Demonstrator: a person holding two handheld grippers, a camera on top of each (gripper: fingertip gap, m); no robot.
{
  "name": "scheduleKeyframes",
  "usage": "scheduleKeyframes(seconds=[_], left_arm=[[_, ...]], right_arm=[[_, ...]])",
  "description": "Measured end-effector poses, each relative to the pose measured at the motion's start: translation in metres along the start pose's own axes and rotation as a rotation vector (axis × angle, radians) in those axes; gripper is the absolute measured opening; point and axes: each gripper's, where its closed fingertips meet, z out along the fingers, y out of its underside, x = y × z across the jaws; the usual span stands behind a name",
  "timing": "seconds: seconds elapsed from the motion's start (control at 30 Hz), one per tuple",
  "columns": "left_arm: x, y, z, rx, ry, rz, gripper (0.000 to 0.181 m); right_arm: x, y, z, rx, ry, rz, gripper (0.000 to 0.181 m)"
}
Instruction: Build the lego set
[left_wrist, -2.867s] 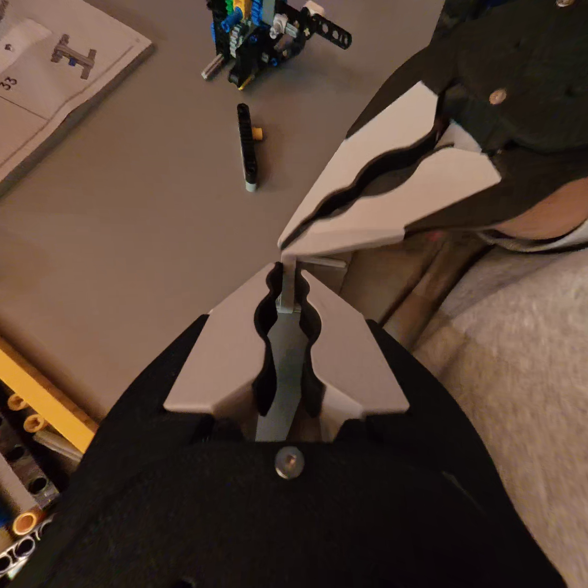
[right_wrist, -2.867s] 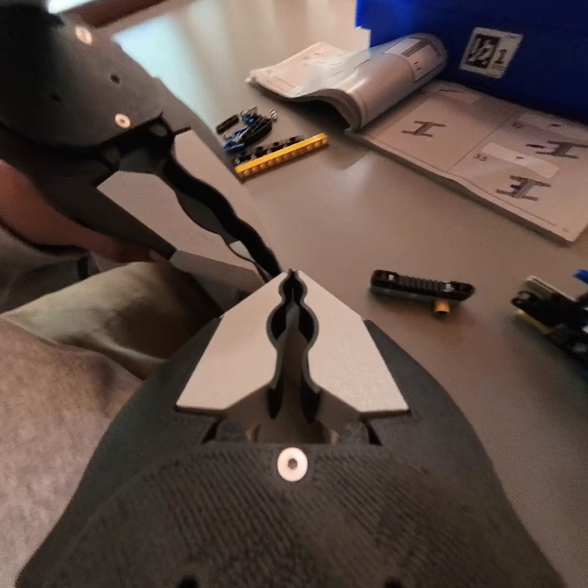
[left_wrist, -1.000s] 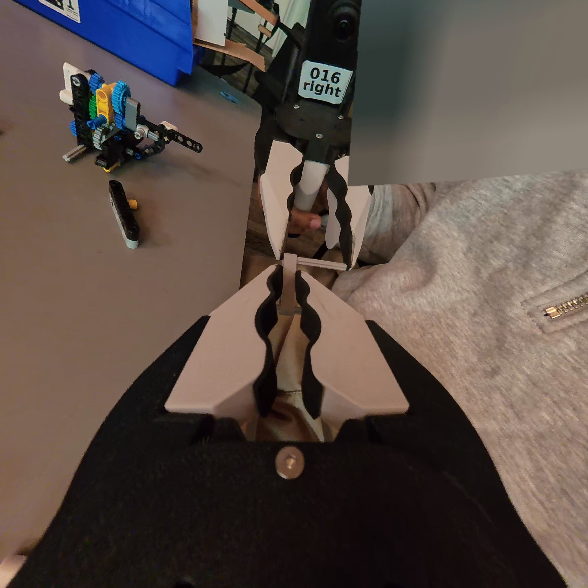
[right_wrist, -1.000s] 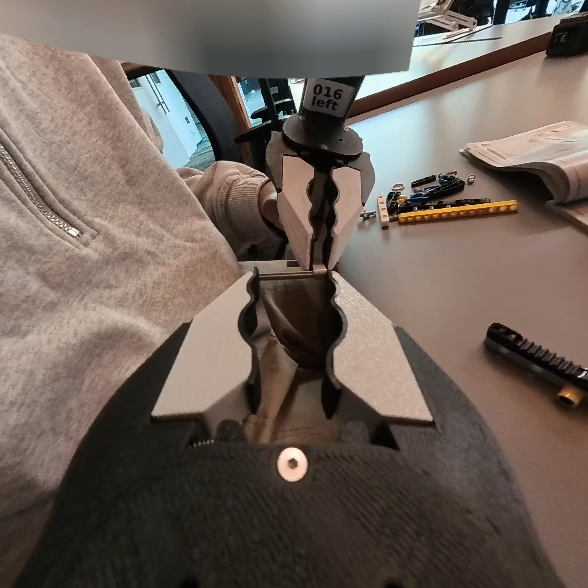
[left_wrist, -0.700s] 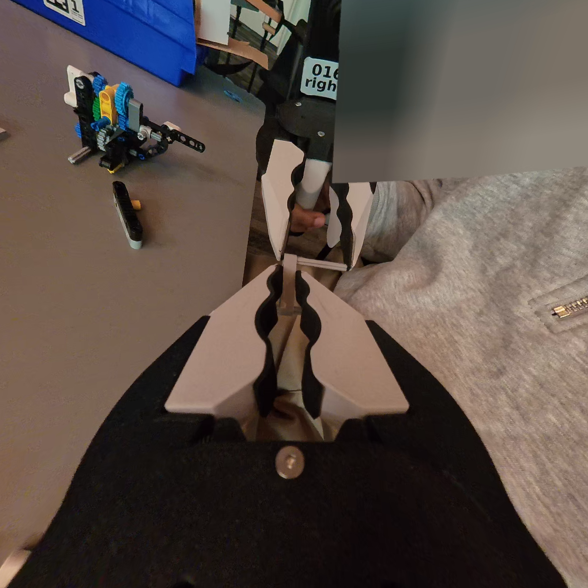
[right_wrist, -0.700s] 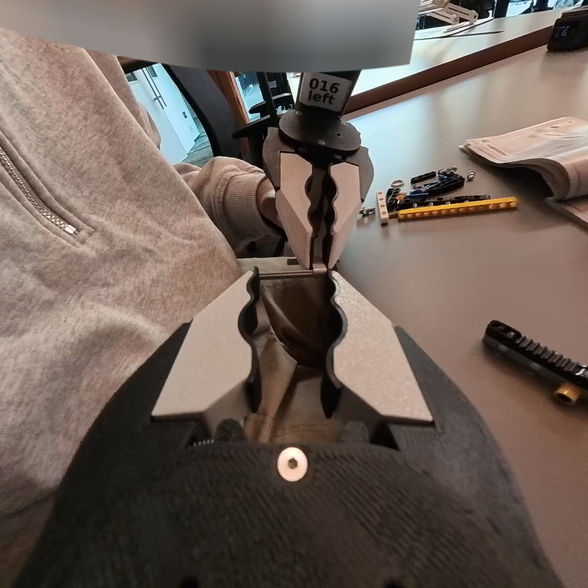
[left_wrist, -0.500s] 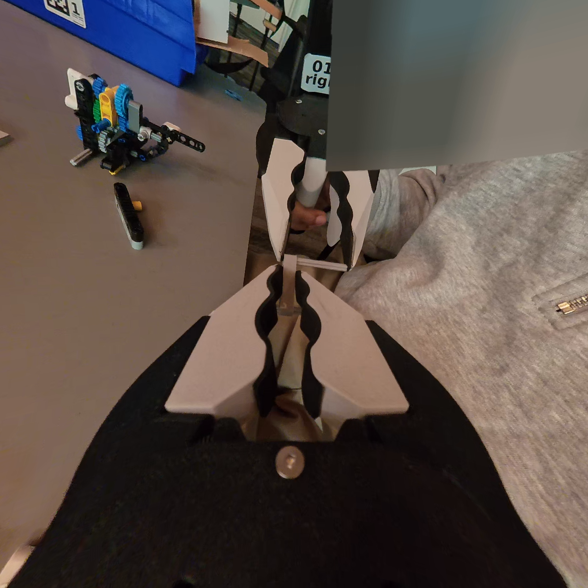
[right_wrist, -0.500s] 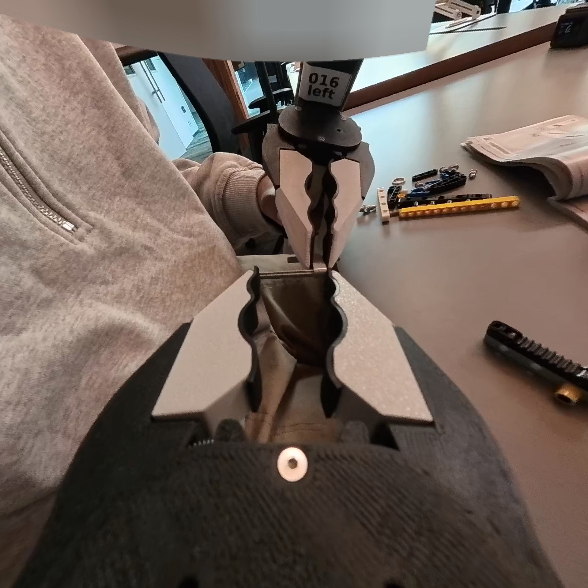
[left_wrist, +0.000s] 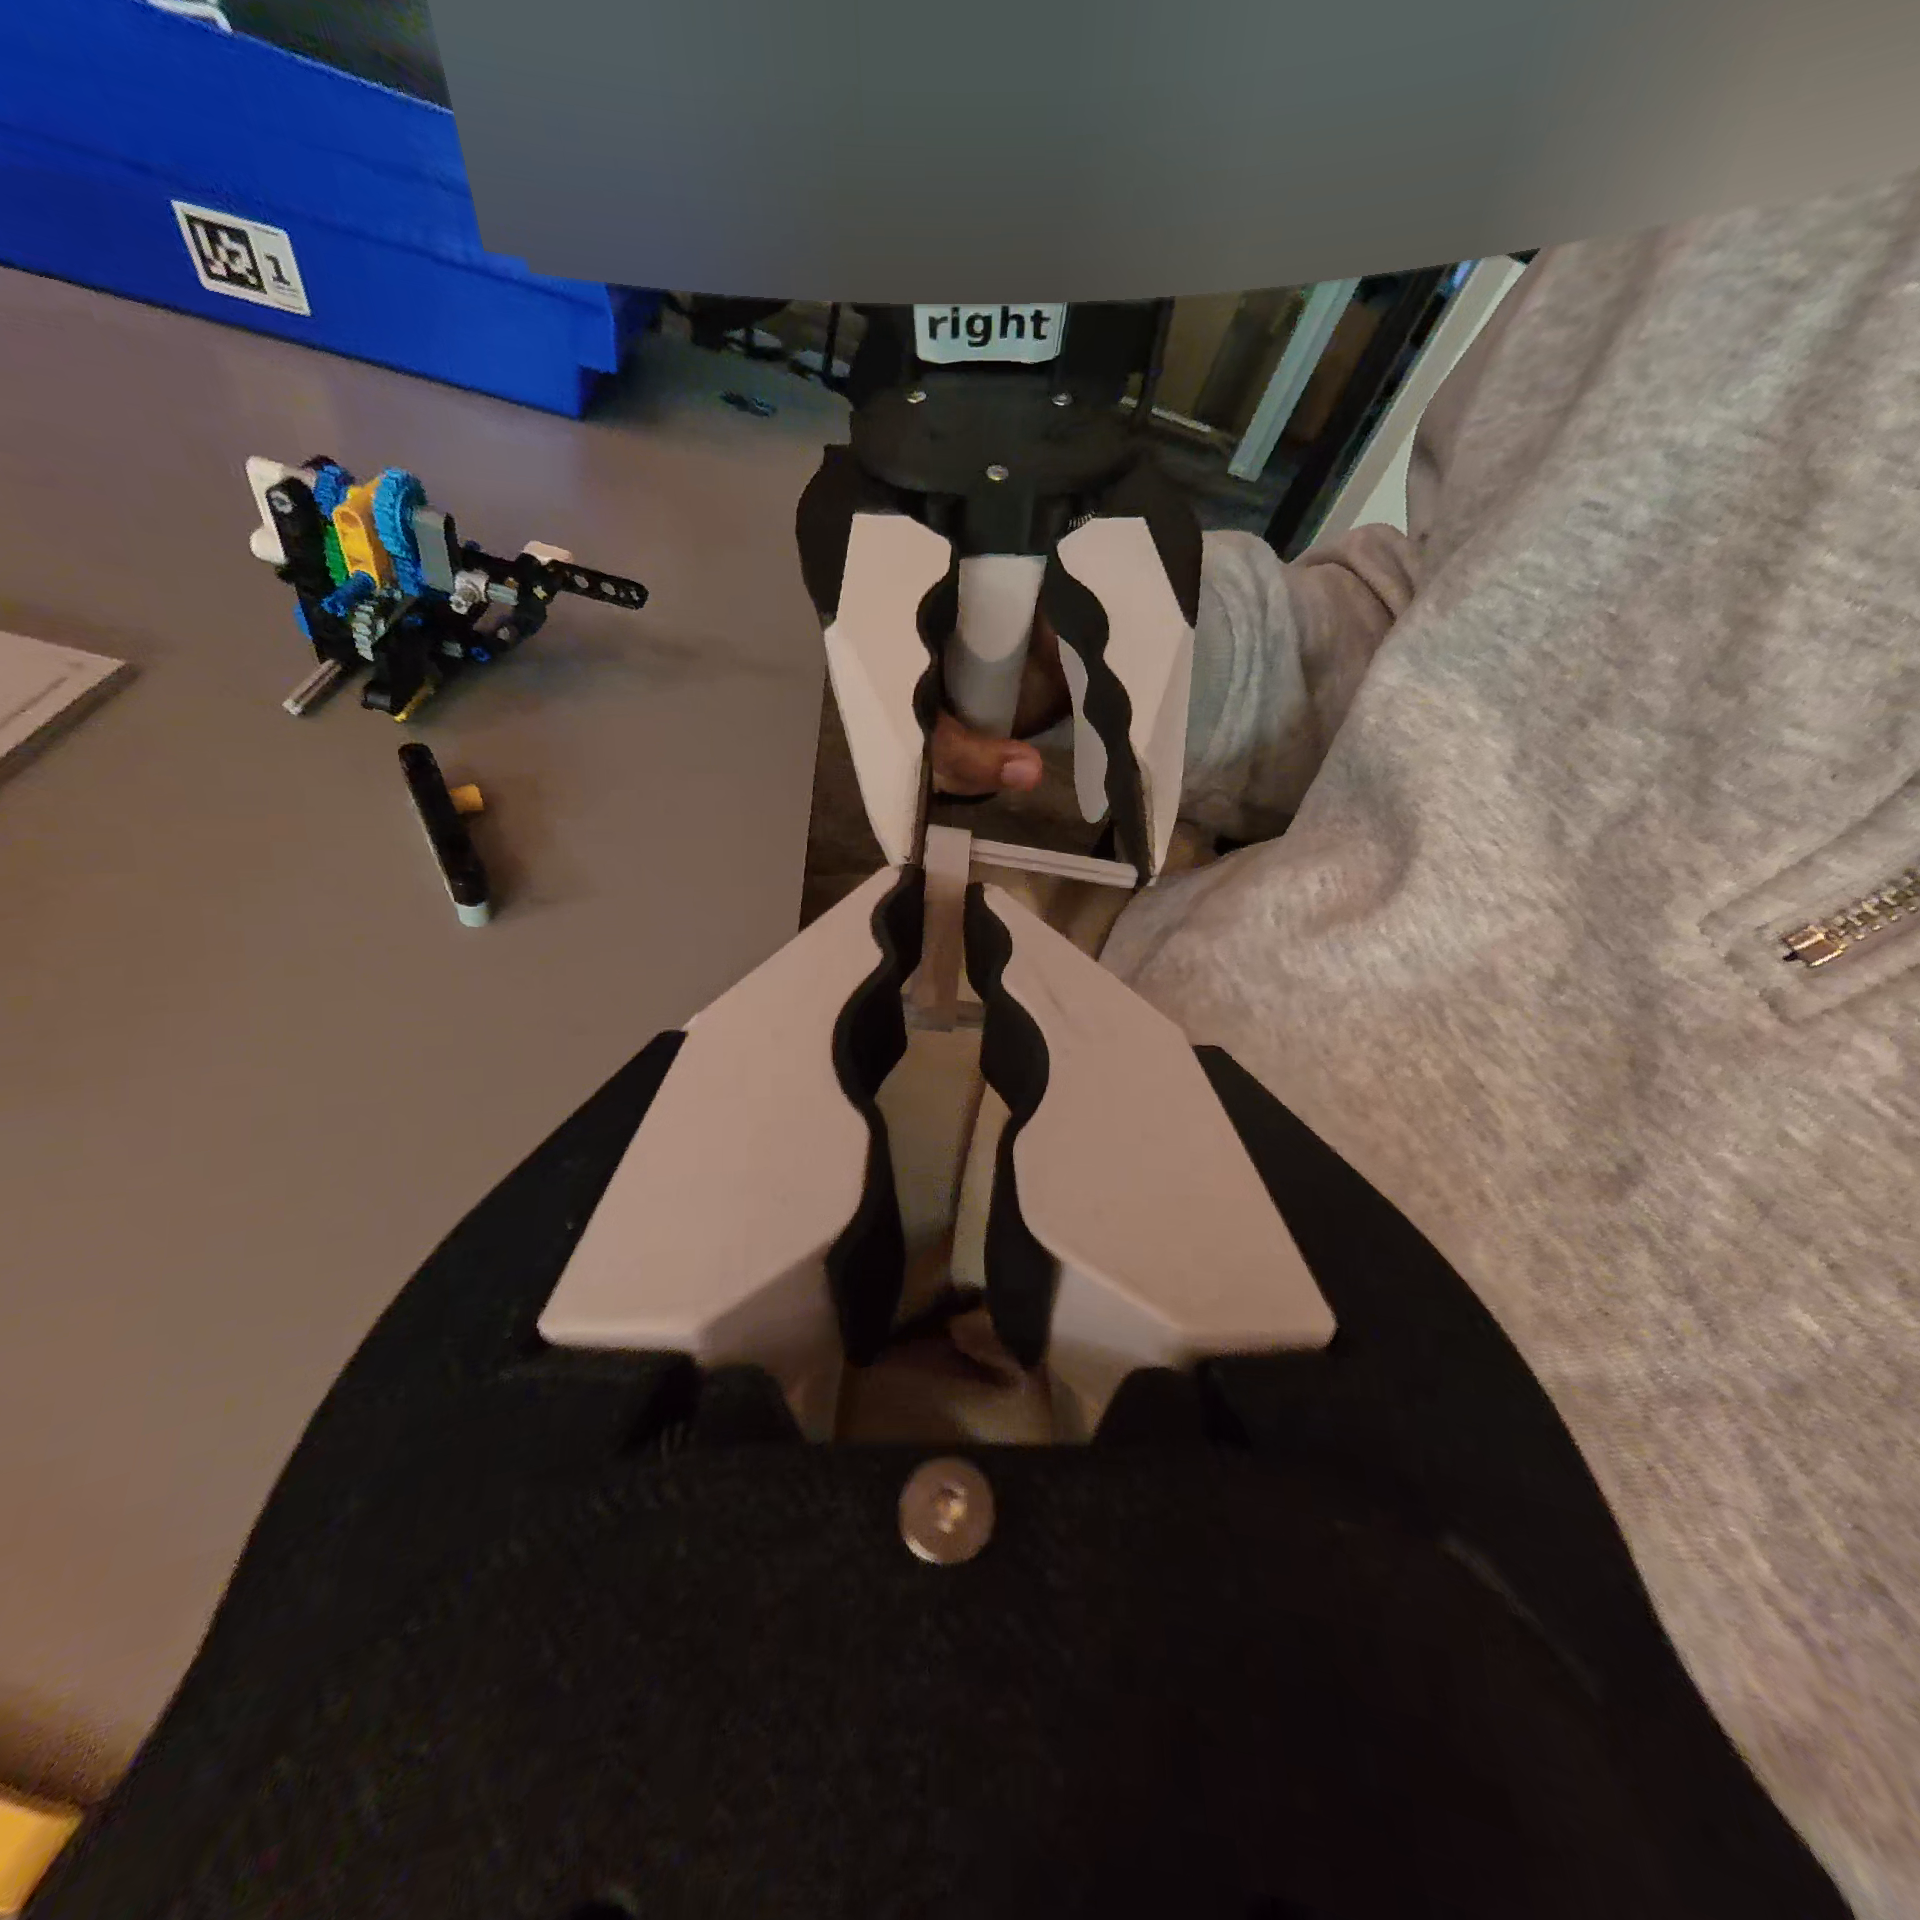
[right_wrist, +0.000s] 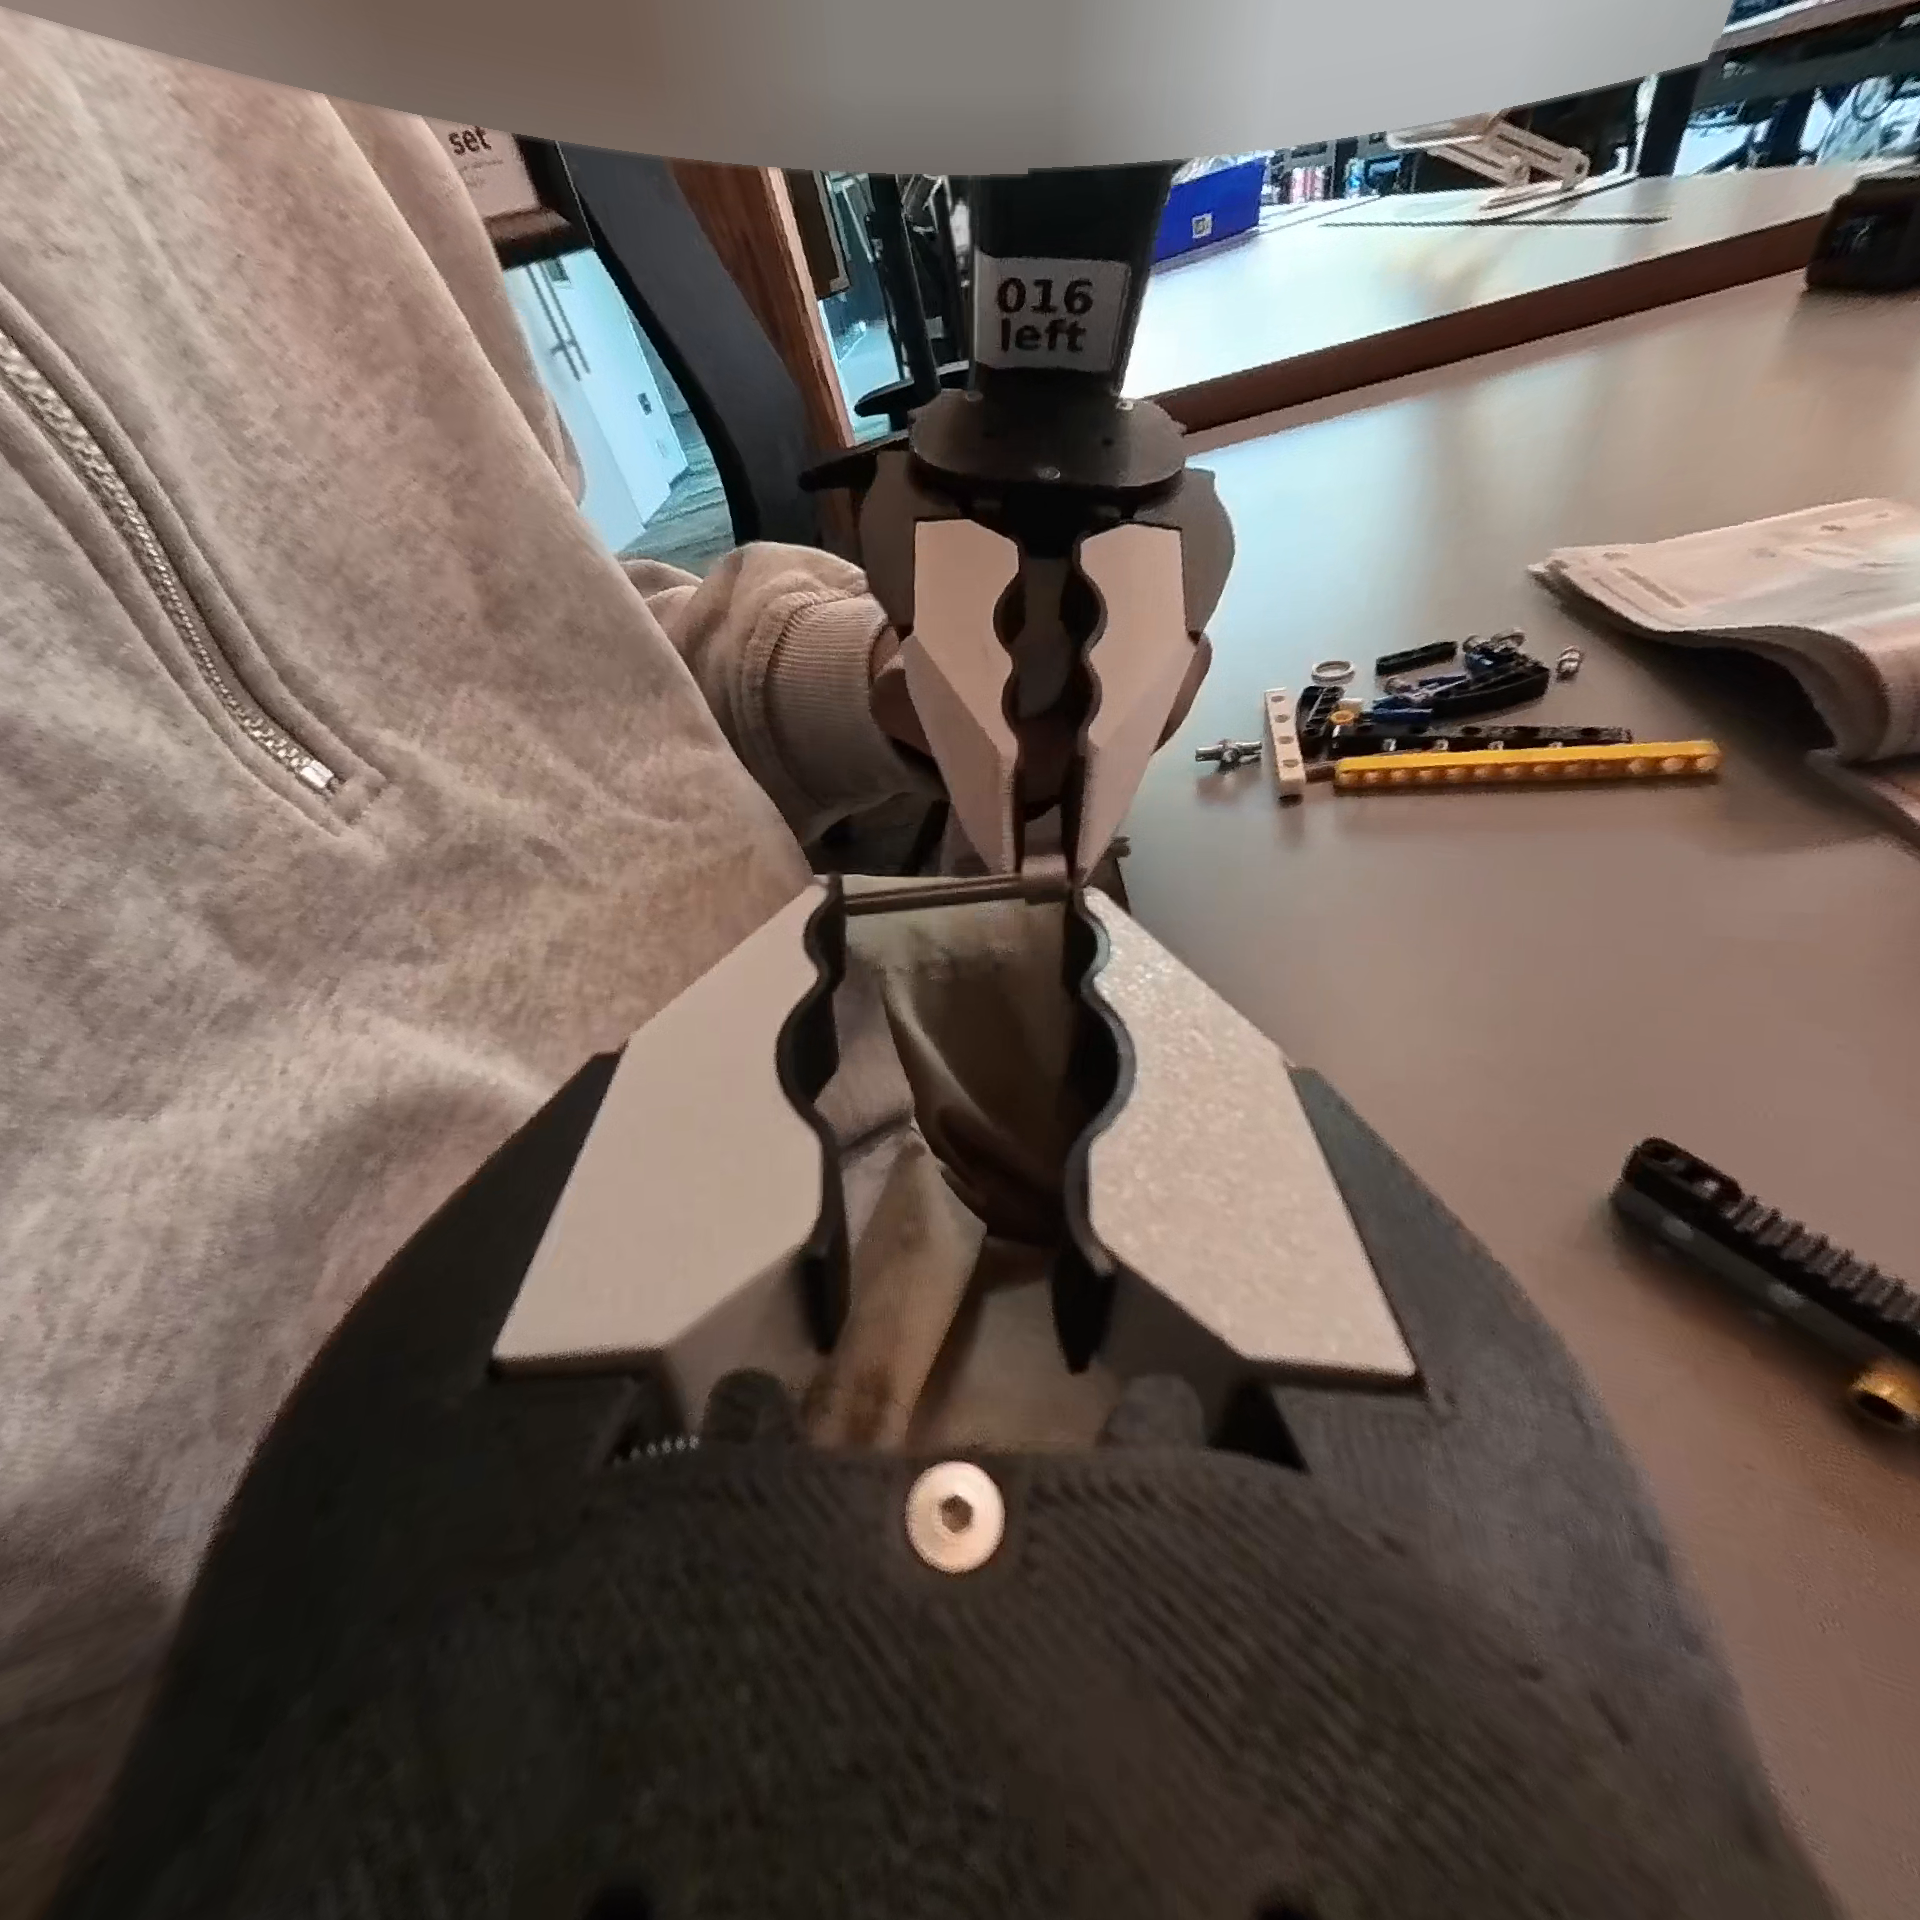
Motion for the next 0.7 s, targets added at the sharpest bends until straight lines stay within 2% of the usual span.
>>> scheduleKeyframes(seconds=[0.3, 0.53, 0.7], left_arm=[[-0.002, 0.002, 0.000, -0.045, -0.051, 0.049, 0.005], [-0.007, 0.014, 0.002, -0.158, -0.122, 0.105, 0.005], [-0.012, 0.030, 0.005, -0.295, -0.181, 0.161, 0.006]], right_arm=[[0.001, 0.004, 0.002, -0.066, 0.055, -0.022, 0.041], [0.005, 0.020, 0.004, -0.169, 0.087, -0.045, 0.040], [0.009, 0.040, 0.008, -0.293, 0.125, -0.085, 0.039]])
